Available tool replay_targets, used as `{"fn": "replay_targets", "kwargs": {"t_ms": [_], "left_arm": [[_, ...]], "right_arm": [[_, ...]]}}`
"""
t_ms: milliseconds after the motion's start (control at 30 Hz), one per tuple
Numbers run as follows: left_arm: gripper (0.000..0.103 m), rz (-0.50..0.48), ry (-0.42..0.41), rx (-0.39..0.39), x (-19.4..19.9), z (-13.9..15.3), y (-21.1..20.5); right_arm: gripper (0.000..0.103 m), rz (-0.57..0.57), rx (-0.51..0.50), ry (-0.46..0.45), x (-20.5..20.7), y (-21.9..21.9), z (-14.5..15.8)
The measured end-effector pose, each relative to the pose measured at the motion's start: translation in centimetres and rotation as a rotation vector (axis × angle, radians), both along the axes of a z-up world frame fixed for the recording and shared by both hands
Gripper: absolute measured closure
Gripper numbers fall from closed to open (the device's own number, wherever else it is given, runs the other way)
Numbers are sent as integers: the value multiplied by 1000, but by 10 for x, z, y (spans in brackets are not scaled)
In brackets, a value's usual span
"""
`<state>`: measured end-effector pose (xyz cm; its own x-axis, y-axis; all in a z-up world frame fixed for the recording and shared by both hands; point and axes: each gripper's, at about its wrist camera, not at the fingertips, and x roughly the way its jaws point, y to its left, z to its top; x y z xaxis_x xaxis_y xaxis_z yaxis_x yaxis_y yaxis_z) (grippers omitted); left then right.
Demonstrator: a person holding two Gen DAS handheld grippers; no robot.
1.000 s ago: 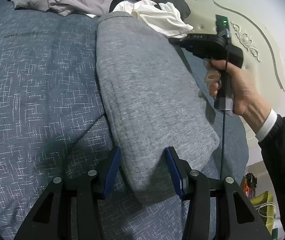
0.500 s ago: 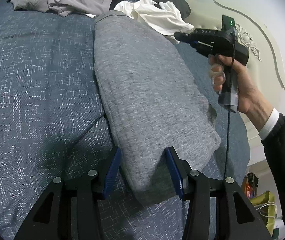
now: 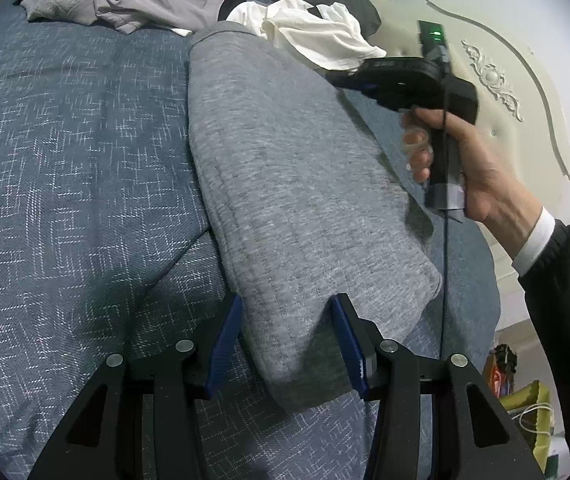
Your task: Fold clothes
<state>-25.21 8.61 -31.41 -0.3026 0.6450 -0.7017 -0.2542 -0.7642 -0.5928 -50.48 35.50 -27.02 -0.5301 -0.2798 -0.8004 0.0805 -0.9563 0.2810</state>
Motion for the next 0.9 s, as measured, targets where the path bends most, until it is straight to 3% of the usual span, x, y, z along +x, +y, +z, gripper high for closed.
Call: {"fn": "replay_targets", "kwargs": {"t_ms": [267, 467, 533, 667, 767, 900], "left_arm": [[52, 16, 10, -5, -4, 10, -1], [52, 11, 32, -11, -4, 26, 7], [52, 2, 34, -17, -3, 27, 14], [52, -12, 25, -56, -4, 26, 25], [52, -6, 35, -62, -6, 32, 30], [52, -8, 57, -56, -10, 41, 43]], "right_arm": [[98, 121, -145, -32, 35, 9, 11], [98, 253, -130, -88, 70, -1, 4], [98, 237, -87, -125, 81, 9, -6], [98, 153, -92, -147, 93, 31, -12], [98, 161, -150, -102, 105, 34, 2], [98, 264, -196, -95, 121, 18, 13]]}}
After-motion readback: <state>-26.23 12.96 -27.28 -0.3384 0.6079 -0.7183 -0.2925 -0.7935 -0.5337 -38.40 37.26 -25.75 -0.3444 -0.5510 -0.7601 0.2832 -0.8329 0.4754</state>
